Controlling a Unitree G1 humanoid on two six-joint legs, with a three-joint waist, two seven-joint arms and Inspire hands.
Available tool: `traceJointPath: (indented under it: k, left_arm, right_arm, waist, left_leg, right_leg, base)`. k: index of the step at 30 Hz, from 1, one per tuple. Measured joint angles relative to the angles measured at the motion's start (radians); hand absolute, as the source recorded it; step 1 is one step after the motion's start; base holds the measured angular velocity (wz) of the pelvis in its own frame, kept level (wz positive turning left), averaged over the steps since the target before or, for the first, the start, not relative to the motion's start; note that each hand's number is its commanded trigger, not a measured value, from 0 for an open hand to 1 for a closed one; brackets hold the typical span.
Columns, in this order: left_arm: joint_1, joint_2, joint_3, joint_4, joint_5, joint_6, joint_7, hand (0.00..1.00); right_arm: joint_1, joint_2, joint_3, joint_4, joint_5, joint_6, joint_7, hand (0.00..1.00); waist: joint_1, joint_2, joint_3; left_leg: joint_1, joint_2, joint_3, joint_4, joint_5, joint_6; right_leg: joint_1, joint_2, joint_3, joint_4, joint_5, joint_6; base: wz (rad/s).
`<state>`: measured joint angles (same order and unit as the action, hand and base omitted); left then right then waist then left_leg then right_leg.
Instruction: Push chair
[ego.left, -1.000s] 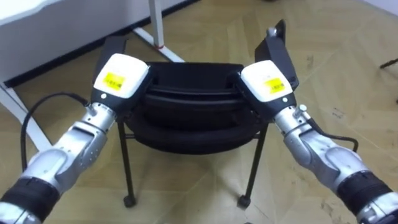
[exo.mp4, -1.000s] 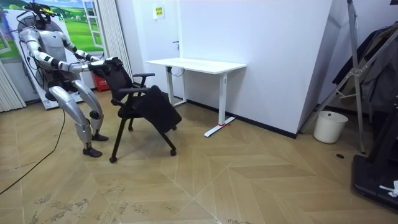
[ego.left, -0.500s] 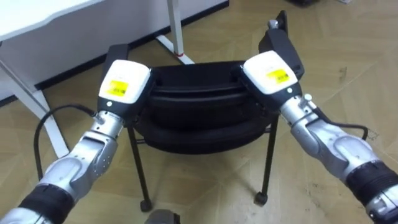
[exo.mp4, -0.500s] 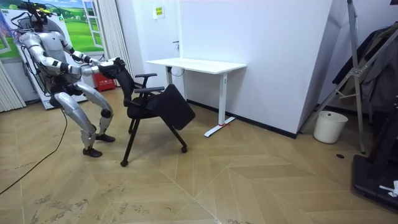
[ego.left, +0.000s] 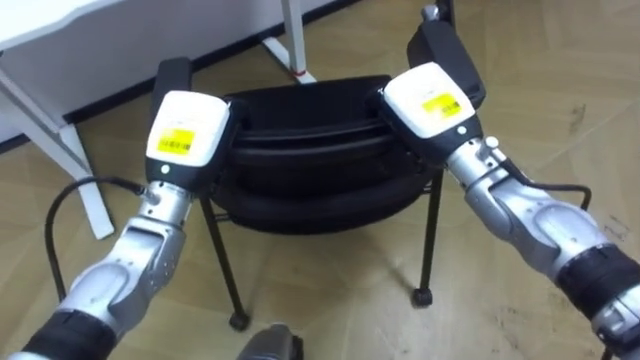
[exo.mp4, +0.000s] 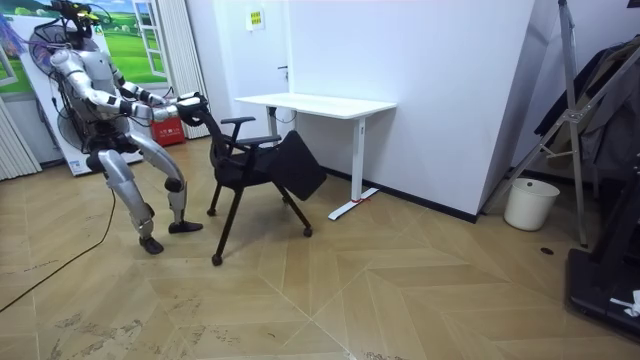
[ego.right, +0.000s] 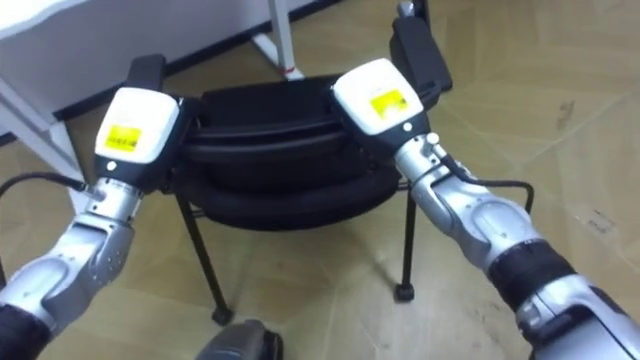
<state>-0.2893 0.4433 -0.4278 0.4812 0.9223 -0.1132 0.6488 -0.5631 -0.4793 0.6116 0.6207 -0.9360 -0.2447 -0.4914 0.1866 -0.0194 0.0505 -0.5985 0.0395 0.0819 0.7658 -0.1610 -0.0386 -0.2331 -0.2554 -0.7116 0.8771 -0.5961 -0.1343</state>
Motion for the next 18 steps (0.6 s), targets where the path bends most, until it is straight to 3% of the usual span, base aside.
traceJointPath:
  k: [2, 5, 6, 7, 8, 9, 10, 11, 12, 13, 14, 15, 17, 18]
  left_arm:
    - [0.005, 0.0, 0.0, -0.003, 0.001, 0.001, 0.003, 1.0]
    - [0.018, 0.0, 0.0, -0.011, 0.001, -0.001, 0.003, 1.0]
    - [0.021, 0.001, 0.001, -0.012, 0.01, -0.005, 0.003, 1.0]
    - [0.027, 0.001, 0.011, -0.012, 0.025, -0.016, 0.001, 1.0]
    - [0.032, 0.001, 0.023, -0.012, 0.037, -0.024, 0.001, 1.0]
    - [0.042, 0.001, 0.042, -0.012, 0.055, -0.031, 0.0, 1.0]
    - [0.046, 0.003, 0.056, -0.002, 0.064, -0.045, -0.001, 1.0]
    - [0.047, 0.006, 0.057, 0.003, 0.065, -0.052, -0.001, 1.0]
    - [0.047, 0.012, 0.059, 0.006, 0.065, -0.058, 0.003, 1.0]
    - [0.045, 0.016, 0.061, 0.006, 0.065, -0.059, 0.004, 1.0]
    - [0.043, 0.019, 0.062, 0.006, 0.065, -0.06, 0.004, 1.0]
    - [0.038, 0.024, 0.062, 0.008, 0.065, -0.061, 0.005, 1.0]
    - [0.024, 0.027, 0.061, 0.023, 0.065, -0.063, 0.006, 1.0]
    - [0.001, 0.02, 0.056, 0.047, 0.065, -0.071, 0.015, 1.0]
  right_arm:
    - [0.0, -0.002, 0.007, -0.001, -0.001, 0.006, -0.007, 1.0]
    - [0.016, -0.001, 0.016, -0.005, -0.005, 0.014, -0.018, 1.0]
    - [0.028, -0.001, 0.015, -0.009, -0.006, 0.017, -0.021, 1.0]
    - [0.034, 0.004, 0.015, -0.008, -0.006, 0.017, -0.021, 1.0]
    - [0.035, 0.011, 0.015, -0.004, -0.006, 0.017, -0.021, 1.0]
    - [0.035, 0.024, 0.021, 0.005, -0.005, 0.017, -0.021, 1.0]
    - [0.039, 0.031, 0.029, 0.009, 0.001, 0.019, -0.022, 1.0]
    - [0.042, 0.033, 0.033, 0.01, 0.003, 0.02, -0.023, 1.0]
    - [0.042, 0.041, 0.034, 0.012, 0.005, 0.02, -0.024, 1.0]
    - [0.04, 0.052, 0.034, 0.02, 0.005, 0.021, -0.032, 1.0]
    - [0.036, 0.055, 0.034, 0.026, 0.003, 0.021, -0.037, 1.0]
    - [0.03, 0.061, 0.035, 0.035, 0.002, 0.021, -0.047, 1.0]
    - [0.026, 0.068, 0.036, 0.05, 0.002, 0.022, -0.067, 1.0]
    - [0.017, 0.07, 0.037, 0.071, 0.002, 0.024, -0.08, 1.0]
  waist:
    - [0.009, 0.0, -0.0002]
    - [0.016, -0.007, -0.0039]
    - [0.02, -0.011, -0.0074]
    - [0.025, -0.012, -0.0093]
    - [0.032, -0.02, -0.0088]
    - [0.042, -0.032, -0.0089]
    - [0.047, -0.031, -0.0093]
    - [0.052, -0.03, -0.0099]
    - [0.065, -0.027, -0.0087]
    - [0.07, -0.015, -0.0075]
    - [0.072, -0.007, -0.0065]
    - [0.075, 0.004, -0.0079]
    - [0.076, 0.026, -0.005]
    - [0.079, 0.036, -0.0032]
  left_leg:
    - [0.003, -0.003, 0.003, -0.002, -0.001, 0.001]
    - [0.022, -0.022, 0.007, -0.007, -0.015, 0.024]
    - [0.033, -0.028, 0.016, -0.007, -0.034, 0.05]
    - [0.046, -0.029, 0.012, -0.002, -0.067, 0.057]
    - [0.052, -0.033, 0.01, 0.002, -0.085, 0.053]
    - [0.061, -0.046, 0.004, 0.027, -0.111, 0.062]
    - [0.07, -0.051, -0.007, 0.063, -0.141, 0.064]
    - [0.074, -0.051, -0.009, 0.081, -0.157, 0.064]
    - [0.081, -0.052, -0.017, 0.108, -0.185, 0.05]
    - [0.081, -0.053, -0.036, 0.138, -0.21, 0.056]
    - [0.08, -0.052, -0.047, 0.15, -0.219, 0.058]
    - [0.078, -0.049, -0.054, 0.168, -0.233, 0.07]
    - [0.085, -0.055, -0.093, 0.174, -0.247, 0.071]
    - [0.097, -0.067, -0.142, 0.172, -0.254, 0.074]
  right_leg:
    - [0.021, -0.008, -0.037, -0.014, -0.005, 0.01]
    - [0.065, -0.028, -0.077, -0.02, -0.028, 0.06]
    - [0.071, -0.038, -0.068, 0.013, -0.039, 0.177]
    - [0.06, -0.048, -0.019, 0.08, -0.011, 0.274]
    - [0.044, -0.054, 0.021, 0.119, 0.012, 0.262]
    - [0.014, -0.06, 0.092, 0.199, 0.06, 0.189]
    - [0.001, -0.059, 0.145, 0.263, 0.096, 0.15]
    - [-0.001, -0.059, 0.159, 0.29, 0.108, 0.136]
    - [-0.007, -0.059, 0.181, 0.333, 0.133, 0.104]
    - [-0.007, -0.054, 0.183, 0.361, 0.166, 0.084]
    - [-0.005, -0.048, 0.184, 0.37, 0.183, 0.084]
    - [-0.008, -0.038, 0.189, 0.387, 0.225, 0.082]
    - [-0.039, -0.024, 0.209, 0.441, 0.335, 0.094]
    - [-0.09, -0.006, 0.253, 0.476, 0.361, 0.105]
  base:
    - [0.21]
    - [0.34]
    - [0.37]
    - [0.33]
    - [0.25]
    - [0.25]
    - [0.3]
    - [0.29]
    - [0.25]
    - [0.28]
    - [0.41]
    - [0.52]
    - [0.57]
    - [0.41]
